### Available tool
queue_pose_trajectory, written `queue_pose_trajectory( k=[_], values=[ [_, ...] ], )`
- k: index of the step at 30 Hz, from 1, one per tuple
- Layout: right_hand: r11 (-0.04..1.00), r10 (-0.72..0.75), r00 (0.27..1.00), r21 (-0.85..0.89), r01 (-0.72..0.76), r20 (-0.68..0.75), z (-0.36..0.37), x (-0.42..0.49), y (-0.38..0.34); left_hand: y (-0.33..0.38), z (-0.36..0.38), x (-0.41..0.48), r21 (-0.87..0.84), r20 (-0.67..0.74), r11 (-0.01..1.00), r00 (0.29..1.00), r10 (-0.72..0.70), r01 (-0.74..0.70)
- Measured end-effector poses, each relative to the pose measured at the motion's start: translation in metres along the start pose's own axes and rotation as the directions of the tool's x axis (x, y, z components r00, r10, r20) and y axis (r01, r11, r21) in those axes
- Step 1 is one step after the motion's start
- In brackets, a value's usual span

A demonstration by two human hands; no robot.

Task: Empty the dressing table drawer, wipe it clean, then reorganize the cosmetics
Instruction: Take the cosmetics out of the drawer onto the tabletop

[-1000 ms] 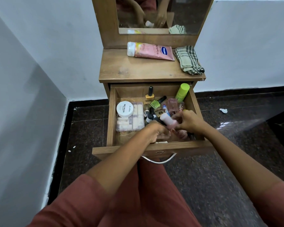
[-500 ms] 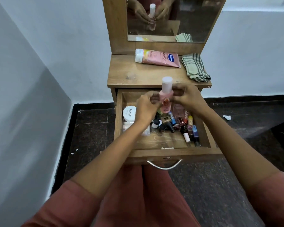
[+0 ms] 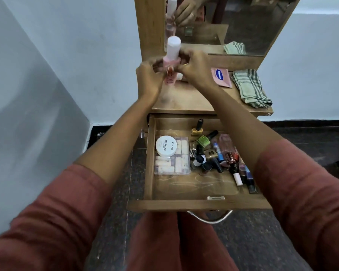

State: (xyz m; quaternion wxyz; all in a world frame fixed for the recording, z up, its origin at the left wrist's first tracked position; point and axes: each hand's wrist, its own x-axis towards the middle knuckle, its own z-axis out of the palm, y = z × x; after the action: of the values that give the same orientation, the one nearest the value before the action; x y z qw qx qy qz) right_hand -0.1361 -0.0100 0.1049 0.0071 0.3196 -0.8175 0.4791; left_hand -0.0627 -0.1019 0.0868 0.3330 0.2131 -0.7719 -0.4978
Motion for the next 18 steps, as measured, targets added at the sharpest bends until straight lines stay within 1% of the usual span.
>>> queue_pose_trajectory(
  k=[3,7,12,18],
  values=[
    [1.000,0.002,1.000,-0.020,-0.002,0.006,0.010,0.023,0.000,-0.009,0.002,0.027,0.009,-0.008,1.000,1.000,0.004,-0.004],
    [0.998,-0.006,1.000,-0.068,0.005,-0.008,0.021,0.044,0.013,-0.018,0.008,0.047,0.023,0.030,1.000,1.000,0.000,0.000],
    [0.995,0.016,1.000,-0.098,-0.016,-0.003,0.033,0.056,0.027,-0.032,0.014,0.056,0.054,0.048,0.998,0.999,-0.016,0.014],
    [0.987,-0.001,1.000,-0.159,0.001,0.004,0.040,0.062,0.035,-0.040,0.016,0.061,0.078,0.056,0.996,0.998,-0.036,0.032]
  ],
)
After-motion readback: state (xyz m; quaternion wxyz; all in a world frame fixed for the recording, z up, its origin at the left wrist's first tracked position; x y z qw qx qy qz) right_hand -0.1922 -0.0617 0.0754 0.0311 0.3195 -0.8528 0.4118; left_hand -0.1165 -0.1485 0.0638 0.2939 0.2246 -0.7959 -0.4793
